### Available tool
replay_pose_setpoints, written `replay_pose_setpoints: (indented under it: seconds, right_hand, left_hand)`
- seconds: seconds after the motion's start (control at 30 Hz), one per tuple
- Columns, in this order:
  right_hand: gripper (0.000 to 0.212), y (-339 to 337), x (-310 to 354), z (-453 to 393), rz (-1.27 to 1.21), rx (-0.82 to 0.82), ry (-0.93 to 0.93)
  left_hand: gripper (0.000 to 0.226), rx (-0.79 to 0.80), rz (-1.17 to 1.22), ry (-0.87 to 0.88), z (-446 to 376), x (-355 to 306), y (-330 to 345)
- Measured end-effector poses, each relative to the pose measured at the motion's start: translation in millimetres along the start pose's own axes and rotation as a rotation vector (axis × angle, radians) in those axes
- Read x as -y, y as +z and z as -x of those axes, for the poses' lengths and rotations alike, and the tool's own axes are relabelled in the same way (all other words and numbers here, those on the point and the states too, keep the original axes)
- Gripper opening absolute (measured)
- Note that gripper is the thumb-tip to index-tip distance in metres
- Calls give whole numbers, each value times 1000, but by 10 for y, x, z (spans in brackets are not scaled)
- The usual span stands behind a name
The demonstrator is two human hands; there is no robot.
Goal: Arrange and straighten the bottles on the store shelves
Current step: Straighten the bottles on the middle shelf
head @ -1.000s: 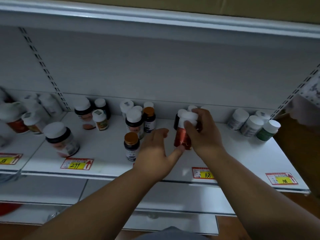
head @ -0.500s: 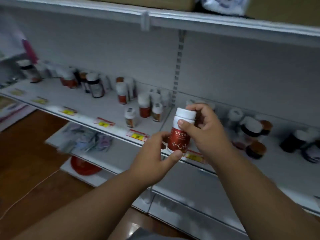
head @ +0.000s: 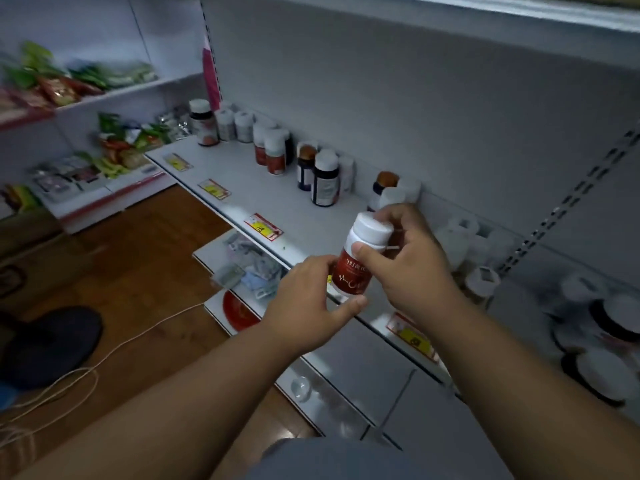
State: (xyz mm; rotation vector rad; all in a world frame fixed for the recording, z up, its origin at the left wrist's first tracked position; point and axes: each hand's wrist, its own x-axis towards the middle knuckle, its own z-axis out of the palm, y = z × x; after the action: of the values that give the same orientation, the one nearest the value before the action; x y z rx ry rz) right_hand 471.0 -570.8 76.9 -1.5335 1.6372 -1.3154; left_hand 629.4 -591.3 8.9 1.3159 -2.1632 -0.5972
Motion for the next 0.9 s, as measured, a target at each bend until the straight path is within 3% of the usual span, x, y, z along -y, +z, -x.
replay_pose_setpoints:
  seconds: [0.2,0.4,0.53,0.6,0.9]
  right_hand:
    - [42,488,-133,-558,156,7,87]
    - [42,939,-316,-782,311,-137,188]
    - [42,1072,-433,-778,333,-227,261]
    - [42,1113,-484,-765,307,-275,284]
    - [43,1316,-551,-797,375,-398,248]
  left_hand:
    - [78,93,-144,7,-525,617,-162]
    - [50,228,-275,314,-1191,1110,-8]
    - [63,258,-297,523,-1401,1341,98]
    - [70,279,-268,555,-1421,1381,153]
    - [60,300,-231,612,-1500,1459,183]
